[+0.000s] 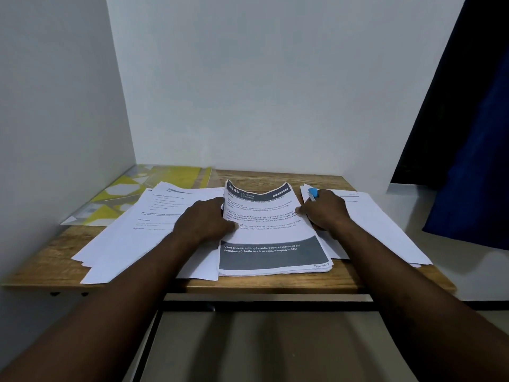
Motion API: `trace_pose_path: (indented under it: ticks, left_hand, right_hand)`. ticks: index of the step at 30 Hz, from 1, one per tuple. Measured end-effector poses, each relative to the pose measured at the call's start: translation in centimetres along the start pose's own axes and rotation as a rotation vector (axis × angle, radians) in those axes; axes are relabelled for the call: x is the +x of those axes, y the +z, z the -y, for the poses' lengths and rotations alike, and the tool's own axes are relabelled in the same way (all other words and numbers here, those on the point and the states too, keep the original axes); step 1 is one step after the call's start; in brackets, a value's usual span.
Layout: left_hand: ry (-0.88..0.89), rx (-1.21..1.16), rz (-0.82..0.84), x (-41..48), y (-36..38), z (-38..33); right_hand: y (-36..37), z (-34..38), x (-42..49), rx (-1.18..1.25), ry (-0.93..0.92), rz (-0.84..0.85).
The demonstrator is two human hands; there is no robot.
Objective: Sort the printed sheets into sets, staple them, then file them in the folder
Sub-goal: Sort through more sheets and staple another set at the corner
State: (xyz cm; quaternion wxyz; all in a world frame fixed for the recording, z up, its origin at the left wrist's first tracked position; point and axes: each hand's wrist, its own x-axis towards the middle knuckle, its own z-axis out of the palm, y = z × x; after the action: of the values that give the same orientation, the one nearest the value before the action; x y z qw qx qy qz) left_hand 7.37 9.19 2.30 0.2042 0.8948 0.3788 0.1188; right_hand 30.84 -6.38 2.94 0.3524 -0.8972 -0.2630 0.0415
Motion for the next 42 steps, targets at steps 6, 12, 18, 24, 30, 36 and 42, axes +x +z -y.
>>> trace_pose_path:
  ticks: [6,12,18,24,30,36,42]
  left_hand:
    - [-0.047,0.015,-0.083,0.1,1.0,-0.5]
    - [-0.043,0.041,-0.102,0.2,1.3,-0.7]
    - [-0.017,0.135,-0.088,-0.2,1.1,-1.1]
    - [0.002,0.190,-0.065,-0.9,0.8,-1.5]
    - [-0.005,0.199,-0.059,-1.4,0.9,-1.5]
    - [-0.013,0.168,-0.050,-1.5,0.5,-1.6]
    - [-0.013,0.177,-0.044,-1.9,0.5,-1.7]
  right_hand:
    - [-0.5,0.2,-0.8,-0.153,-0.046,0.026]
    - [-0.6,0.0,-1.2,-0.218,-0.088,-0.001]
    - [-1.0,-0.1,-1.3,-0.248,-0.096,0.007]
    - [-1.2,-0.1,-1.4,-0.244,-0.102,0.003]
    - [-1.0,-0.4,-1.8,-0.170,-0.118,-0.029]
    - [-0.8,-0.5,-1.9,-0.178,-0.094,0.008]
    - [-0.9,-0.4,-2.0,-0.188,-0.089,0.010]
